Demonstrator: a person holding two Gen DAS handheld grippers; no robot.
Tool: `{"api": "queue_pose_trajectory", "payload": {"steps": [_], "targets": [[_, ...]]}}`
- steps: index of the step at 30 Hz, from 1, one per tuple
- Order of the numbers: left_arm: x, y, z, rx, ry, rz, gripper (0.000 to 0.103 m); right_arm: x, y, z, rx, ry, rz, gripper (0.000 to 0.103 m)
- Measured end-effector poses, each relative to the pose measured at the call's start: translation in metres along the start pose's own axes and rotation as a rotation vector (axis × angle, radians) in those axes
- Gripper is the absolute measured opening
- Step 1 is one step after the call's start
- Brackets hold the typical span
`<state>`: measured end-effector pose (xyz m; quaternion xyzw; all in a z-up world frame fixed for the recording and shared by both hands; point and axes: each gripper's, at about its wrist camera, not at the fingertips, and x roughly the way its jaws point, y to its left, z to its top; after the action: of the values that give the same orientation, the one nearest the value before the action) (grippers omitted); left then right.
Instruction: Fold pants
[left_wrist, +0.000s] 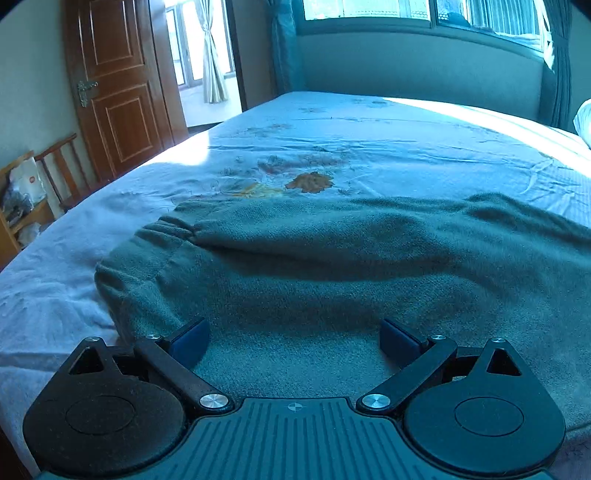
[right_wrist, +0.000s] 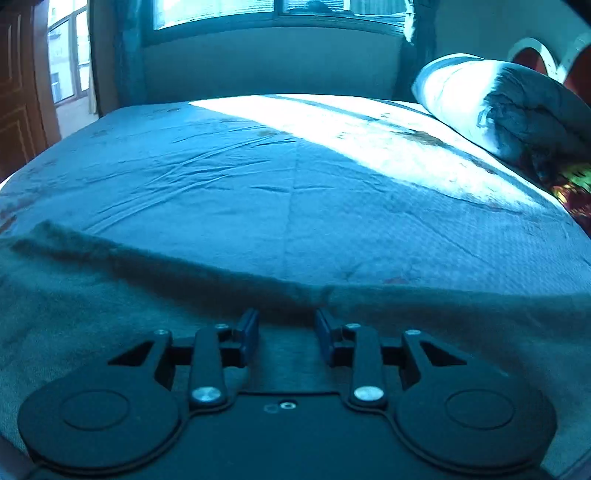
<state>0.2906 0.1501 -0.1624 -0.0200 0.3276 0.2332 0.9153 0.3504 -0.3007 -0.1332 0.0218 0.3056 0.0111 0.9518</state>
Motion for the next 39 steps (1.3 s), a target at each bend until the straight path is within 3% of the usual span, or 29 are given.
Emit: {"api": "queue_pose_trajectory", "payload": {"steps": [3, 7, 9, 11, 15, 17, 27, 30, 33, 34, 35, 39], "targets": [[-0.010, -0.010, -0.006, -0.011, -0.009, -0.015, 0.098, -0.048, -0.077, -0.016, 0.168, -0.088, -0.089, 0.027], [-0.017, -0.027, -0.009, 0.001, -0.015, -0.034, 0.098, -0.085, -0.171, -0.047, 0.442, -0.081, -0.220, 0.028], [-0.022, -0.036, -0.009, 0.006, -0.018, -0.052, 0.098, -0.099, -0.204, -0.068, 0.592, -0.090, -0.199, 0.028], [-0.026, -0.048, -0.009, 0.030, -0.028, -0.065, 0.098, -0.103, -0.219, -0.079, 0.661, -0.097, -0.168, 0.028], [-0.032, -0.065, -0.010, 0.049, -0.016, -0.089, 0.098, -0.091, -0.246, -0.106, 0.932, -0.080, -0.009, 0.022], [-0.033, -0.067, -0.012, 0.054, -0.012, -0.087, 0.098, -0.090, -0.248, -0.111, 0.996, -0.103, 0.015, 0.021], [-0.035, -0.061, -0.008, 0.047, -0.030, -0.069, 0.098, -0.107, -0.253, -0.114, 1.052, -0.220, 0.016, 0.019], [-0.034, -0.057, -0.009, 0.049, -0.027, -0.035, 0.098, -0.091, -0.253, -0.113, 1.071, -0.153, 0.071, 0.019], [-0.036, -0.051, -0.011, 0.044, -0.020, -0.025, 0.098, -0.079, -0.249, -0.107, 1.051, -0.141, 0.079, 0.019], [-0.036, -0.051, -0.012, 0.048, -0.010, -0.026, 0.098, -0.075, -0.248, -0.105, 1.044, -0.120, 0.080, 0.017], [-0.035, -0.052, -0.013, 0.061, -0.001, -0.029, 0.098, -0.073, -0.247, -0.101, 1.022, -0.103, 0.070, 0.001], [-0.033, -0.051, -0.014, 0.060, 0.005, -0.035, 0.099, -0.101, -0.230, -0.086, 0.901, -0.159, 0.051, 0.001]]}}
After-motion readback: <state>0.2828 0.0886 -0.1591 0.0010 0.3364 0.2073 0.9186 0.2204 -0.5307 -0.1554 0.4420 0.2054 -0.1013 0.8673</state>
